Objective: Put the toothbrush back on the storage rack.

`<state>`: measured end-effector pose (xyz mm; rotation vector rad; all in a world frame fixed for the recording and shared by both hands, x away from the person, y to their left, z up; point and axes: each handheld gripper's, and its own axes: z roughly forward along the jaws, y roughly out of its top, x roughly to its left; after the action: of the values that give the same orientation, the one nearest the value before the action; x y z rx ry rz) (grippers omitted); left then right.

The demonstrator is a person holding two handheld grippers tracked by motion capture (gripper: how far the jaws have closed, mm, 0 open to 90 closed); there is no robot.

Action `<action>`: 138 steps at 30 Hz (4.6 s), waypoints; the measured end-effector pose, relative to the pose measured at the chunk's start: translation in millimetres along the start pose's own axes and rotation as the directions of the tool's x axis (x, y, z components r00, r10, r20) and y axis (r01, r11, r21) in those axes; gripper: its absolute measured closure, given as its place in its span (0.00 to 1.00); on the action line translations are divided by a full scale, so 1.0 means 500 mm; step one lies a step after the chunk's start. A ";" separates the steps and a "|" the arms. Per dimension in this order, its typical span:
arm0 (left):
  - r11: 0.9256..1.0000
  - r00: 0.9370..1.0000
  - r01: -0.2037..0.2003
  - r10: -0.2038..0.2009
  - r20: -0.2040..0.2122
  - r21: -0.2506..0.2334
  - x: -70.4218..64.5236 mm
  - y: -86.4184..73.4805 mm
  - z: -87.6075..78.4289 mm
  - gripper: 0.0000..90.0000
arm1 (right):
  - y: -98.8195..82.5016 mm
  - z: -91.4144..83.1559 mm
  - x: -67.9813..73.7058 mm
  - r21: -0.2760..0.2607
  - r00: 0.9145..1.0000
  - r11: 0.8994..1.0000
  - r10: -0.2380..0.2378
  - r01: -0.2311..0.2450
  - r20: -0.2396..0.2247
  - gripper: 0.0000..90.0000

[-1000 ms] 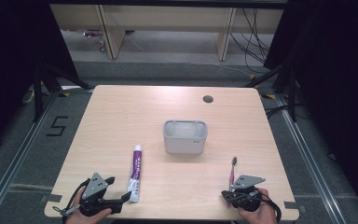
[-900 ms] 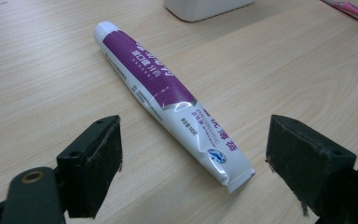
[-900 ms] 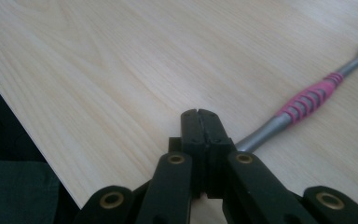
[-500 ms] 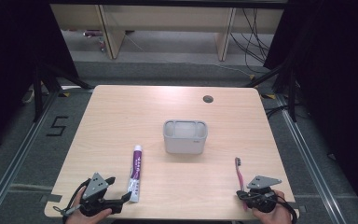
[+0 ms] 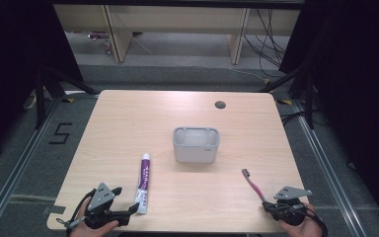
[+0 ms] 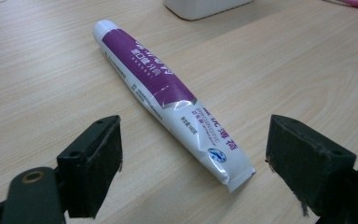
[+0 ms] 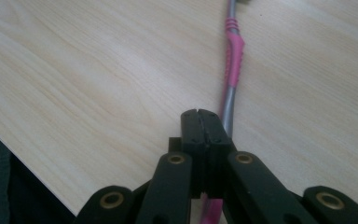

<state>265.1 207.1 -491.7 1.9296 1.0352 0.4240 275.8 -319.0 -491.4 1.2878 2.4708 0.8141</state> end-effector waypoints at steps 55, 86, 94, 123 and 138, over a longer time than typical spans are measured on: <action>1.000 1.000 -0.003 0.003 0.006 0.004 0.000 0.001 0.002 0.20 | 0.158 0.064 -0.022 0.337 0.986 0.932 -0.159 0.135 0.045 0.84; 1.000 1.000 -0.006 0.006 0.011 0.001 0.000 0.001 0.001 0.20 | 0.188 0.087 -0.016 0.457 0.978 0.874 -0.203 0.164 0.038 0.91; 1.000 1.000 -0.002 0.002 0.013 -0.002 -0.001 0.000 0.002 0.20 | 0.188 0.078 -0.015 0.444 0.977 0.878 -0.212 0.178 0.030 0.92; 1.000 1.000 -0.002 0.002 0.011 -0.003 -0.001 0.001 0.002 0.20 | 0.222 -0.029 -0.034 -0.016 0.998 0.998 -0.056 0.056 0.017 0.92; 1.000 1.000 -0.007 0.007 0.012 0.002 -0.001 0.001 0.003 0.20 | 0.244 -0.051 -0.041 -0.190 0.999 0.981 -0.040 0.039 -0.001 0.92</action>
<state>266.1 206.0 -491.8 1.9360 1.0218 0.4148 358.9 -289.2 -401.2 1.1677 2.3469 1.0163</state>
